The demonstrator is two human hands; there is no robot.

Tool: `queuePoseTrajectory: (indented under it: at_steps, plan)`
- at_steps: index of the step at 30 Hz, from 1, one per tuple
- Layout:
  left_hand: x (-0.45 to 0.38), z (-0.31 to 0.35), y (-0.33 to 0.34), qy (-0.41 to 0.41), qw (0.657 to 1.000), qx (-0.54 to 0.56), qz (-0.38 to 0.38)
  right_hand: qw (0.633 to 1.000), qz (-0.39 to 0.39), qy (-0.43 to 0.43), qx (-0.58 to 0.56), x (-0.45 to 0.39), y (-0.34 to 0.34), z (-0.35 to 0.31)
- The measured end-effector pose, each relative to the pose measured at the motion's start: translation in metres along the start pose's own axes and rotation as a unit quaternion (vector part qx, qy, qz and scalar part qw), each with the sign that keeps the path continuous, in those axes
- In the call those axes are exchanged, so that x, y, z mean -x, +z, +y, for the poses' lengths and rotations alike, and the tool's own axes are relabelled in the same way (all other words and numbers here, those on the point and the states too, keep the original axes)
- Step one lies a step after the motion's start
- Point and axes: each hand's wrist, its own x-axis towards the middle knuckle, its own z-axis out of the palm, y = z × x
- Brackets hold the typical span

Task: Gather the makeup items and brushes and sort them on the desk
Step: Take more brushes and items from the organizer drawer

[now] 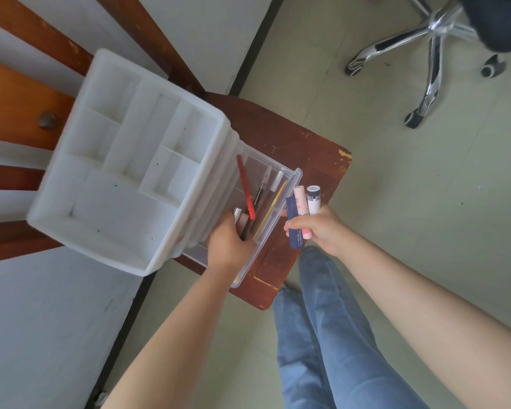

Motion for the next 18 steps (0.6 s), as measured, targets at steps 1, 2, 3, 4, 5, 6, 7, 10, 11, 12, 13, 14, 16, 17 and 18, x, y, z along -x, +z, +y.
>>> queuePoseTrajectory:
  at_steps: [1,2,3,4,5,6,7,10,11,12,13,14,16,17,18]
  plan:
    - [0.0,-0.001,0.001,-0.003,1.0,-0.002,-0.004,1.0,0.0,0.0,-0.009,0.001,0.0,0.0]
    - [0.0,-0.001,0.001,-0.003,1.0,-0.006,-0.009,1.0,-0.001,0.001,-0.013,0.001,0.001,0.0]
    - [0.0,-0.001,0.001,-0.002,1.0,-0.007,-0.014,1.0,-0.001,0.001,-0.015,0.001,0.001,0.0]
    - [-0.001,-0.001,0.001,0.001,1.0,-0.007,-0.02,1.0,-0.002,0.0,-0.015,0.001,0.001,0.0]
    - [-0.001,-0.002,0.001,0.006,1.0,-0.007,-0.026,1.0,-0.002,0.0,-0.017,0.002,0.001,-0.001]
    - [-0.002,-0.002,0.0,0.012,0.999,-0.004,-0.03,1.0,-0.002,-0.001,-0.019,0.002,0.001,-0.001]
    - [-0.003,-0.002,-0.001,0.015,0.999,0.003,-0.035,1.0,-0.001,-0.001,-0.021,0.002,0.001,-0.001]
    - [-0.005,0.003,-0.005,0.007,0.999,0.027,-0.043,0.999,-0.004,0.002,-0.032,0.003,0.001,-0.002]
    - [-0.006,0.005,-0.006,-0.006,0.998,0.031,-0.048,0.999,-0.006,0.001,-0.036,0.003,0.001,-0.001]
    - [-0.006,0.007,-0.007,-0.018,0.998,0.035,-0.054,0.999,-0.009,-0.001,-0.041,0.004,0.002,-0.001]
    - [-0.007,0.008,-0.007,-0.034,0.997,0.042,-0.059,0.999,-0.011,-0.002,-0.048,0.004,0.002,-0.001]
    - [-0.007,0.009,-0.007,-0.051,0.995,0.056,-0.061,0.998,-0.012,-0.003,-0.055,0.004,0.002,-0.001]
    - [-0.007,0.007,-0.007,-0.096,0.988,0.106,-0.065,0.998,-0.011,-0.005,-0.066,0.006,0.002,-0.001]
    - [-0.006,0.005,-0.007,-0.122,0.981,0.136,-0.068,0.997,-0.01,-0.006,-0.073,0.006,0.003,-0.001]
    - [-0.006,0.003,-0.007,-0.145,0.973,0.166,-0.074,0.997,-0.009,-0.007,-0.082,0.007,0.004,0.0]
